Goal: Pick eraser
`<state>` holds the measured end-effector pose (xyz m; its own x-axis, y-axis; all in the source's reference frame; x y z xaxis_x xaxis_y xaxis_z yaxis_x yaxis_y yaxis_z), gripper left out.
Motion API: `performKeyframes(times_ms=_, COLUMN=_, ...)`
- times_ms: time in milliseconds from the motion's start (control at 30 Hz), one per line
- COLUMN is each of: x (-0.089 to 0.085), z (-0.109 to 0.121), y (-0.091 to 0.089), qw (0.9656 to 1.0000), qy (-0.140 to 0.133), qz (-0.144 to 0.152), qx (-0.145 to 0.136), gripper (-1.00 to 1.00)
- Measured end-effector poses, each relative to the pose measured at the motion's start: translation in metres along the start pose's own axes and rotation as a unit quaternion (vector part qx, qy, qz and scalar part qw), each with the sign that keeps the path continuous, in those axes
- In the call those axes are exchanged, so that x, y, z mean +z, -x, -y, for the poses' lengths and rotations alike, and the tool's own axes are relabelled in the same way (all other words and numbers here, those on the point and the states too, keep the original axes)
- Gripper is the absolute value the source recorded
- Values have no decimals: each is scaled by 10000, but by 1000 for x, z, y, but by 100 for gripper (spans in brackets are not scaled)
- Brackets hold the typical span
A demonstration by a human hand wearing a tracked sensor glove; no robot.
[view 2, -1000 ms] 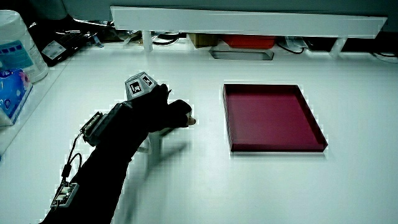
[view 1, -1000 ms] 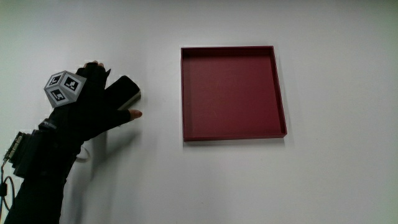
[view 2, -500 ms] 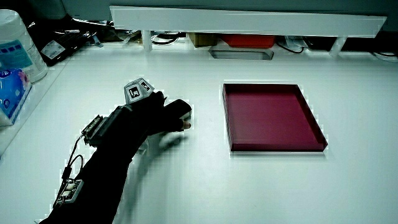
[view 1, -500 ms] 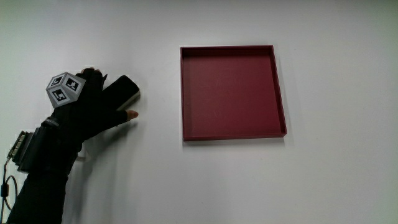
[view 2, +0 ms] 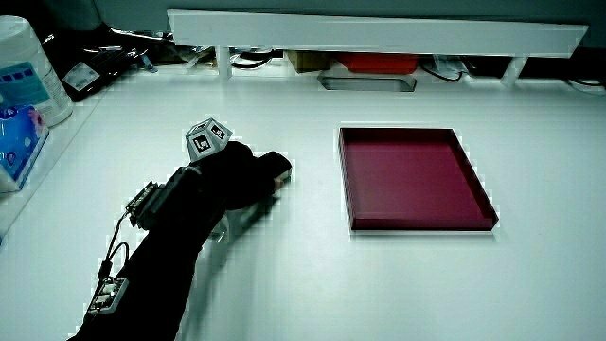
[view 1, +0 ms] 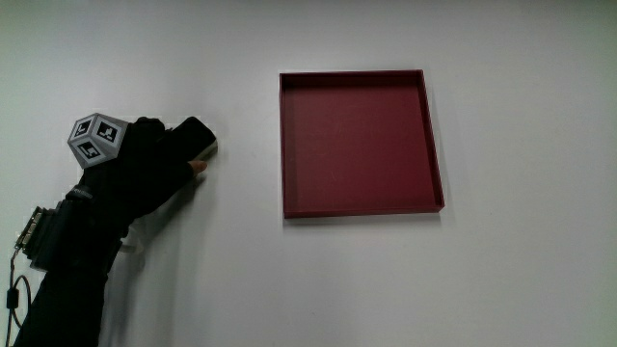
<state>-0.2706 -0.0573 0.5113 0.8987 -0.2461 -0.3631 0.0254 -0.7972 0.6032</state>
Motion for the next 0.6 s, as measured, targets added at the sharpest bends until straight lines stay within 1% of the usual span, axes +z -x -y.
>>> performKeyframes(times_ms=33, x=0, z=0, y=0, qw=10000, qy=-56, qz=-6, qx=17, gripper=43)
performKeyframes(times_ms=67, x=0, z=2, y=-2, qw=10000, qy=-82, qz=2, qx=-37, gripper=46)
performKeyframes(times_ms=100, x=-1, z=0, y=0, qw=9999, qy=-97, qz=32, qx=-22, gripper=50)
performKeyframes(times_ms=167, x=-1, z=0, y=-1, qw=9999, qy=-142, qz=-46, qx=-12, gripper=57)
performKeyframes(times_ms=200, x=-2, z=0, y=-1, qw=9999, qy=-98, qz=-34, qx=-14, gripper=61)
performKeyframes(times_ms=267, x=-2, z=0, y=-2, qw=9999, qy=-144, qz=-79, qx=9, gripper=68)
performKeyframes(times_ms=300, x=-3, z=-1, y=-1, qw=9998, qy=-166, qz=-128, qx=3, gripper=71)
performKeyframes(times_ms=333, x=-2, z=1, y=-4, qw=9996, qy=-214, qz=-160, qx=-54, gripper=75)
performKeyframes(times_ms=400, x=-4, z=-1, y=-4, qw=9991, qy=-288, qz=-320, qx=5, gripper=82)
performKeyframes(times_ms=433, x=-3, z=1, y=-7, qw=9991, qy=-293, qz=-288, qx=-51, gripper=86)
performKeyframes(times_ms=500, x=-3, z=3, y=-9, qw=9980, qy=-421, qz=-460, qx=-64, gripper=93)
performKeyframes(times_ms=567, x=-5, z=1, y=-6, qw=9976, qy=-488, qz=-468, qx=-121, gripper=100)
performKeyframes(times_ms=600, x=-5, z=3, y=-6, qw=9975, qy=-513, qz=-458, qx=-136, gripper=100)
